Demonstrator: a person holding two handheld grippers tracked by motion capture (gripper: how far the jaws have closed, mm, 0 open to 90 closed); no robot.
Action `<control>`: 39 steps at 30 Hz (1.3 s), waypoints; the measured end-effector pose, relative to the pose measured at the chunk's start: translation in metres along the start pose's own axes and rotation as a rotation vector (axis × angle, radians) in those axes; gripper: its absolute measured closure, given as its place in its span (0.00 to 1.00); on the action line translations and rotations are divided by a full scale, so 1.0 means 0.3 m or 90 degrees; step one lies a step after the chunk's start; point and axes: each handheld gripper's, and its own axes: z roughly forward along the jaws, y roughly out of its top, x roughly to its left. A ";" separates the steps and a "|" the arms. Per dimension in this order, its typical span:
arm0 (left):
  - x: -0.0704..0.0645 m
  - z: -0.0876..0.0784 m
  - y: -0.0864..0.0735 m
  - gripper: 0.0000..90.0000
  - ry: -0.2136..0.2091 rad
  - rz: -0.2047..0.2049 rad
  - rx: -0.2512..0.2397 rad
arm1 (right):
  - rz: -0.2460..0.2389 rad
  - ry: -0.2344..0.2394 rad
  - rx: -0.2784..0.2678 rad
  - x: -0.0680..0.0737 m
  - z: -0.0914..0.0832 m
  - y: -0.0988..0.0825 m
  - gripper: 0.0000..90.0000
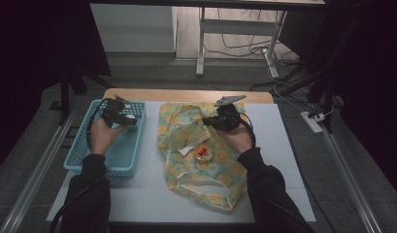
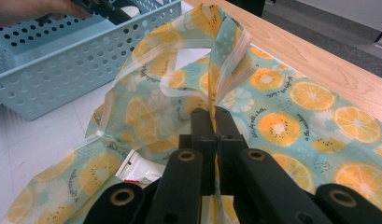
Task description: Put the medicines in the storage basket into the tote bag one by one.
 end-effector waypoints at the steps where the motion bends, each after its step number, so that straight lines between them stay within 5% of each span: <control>1: -0.001 -0.007 0.000 0.56 0.001 0.002 0.000 | 0.000 0.000 0.000 0.000 0.001 0.000 1.00; 25: -0.068 -0.191 0.023 0.56 -0.031 0.038 -0.045 | -0.001 -0.002 -0.003 -0.002 -0.005 -0.001 1.00; 39: -0.189 -0.243 0.058 0.56 -0.069 0.101 -0.063 | 0.001 -0.007 -0.004 -0.005 -0.012 -0.002 1.00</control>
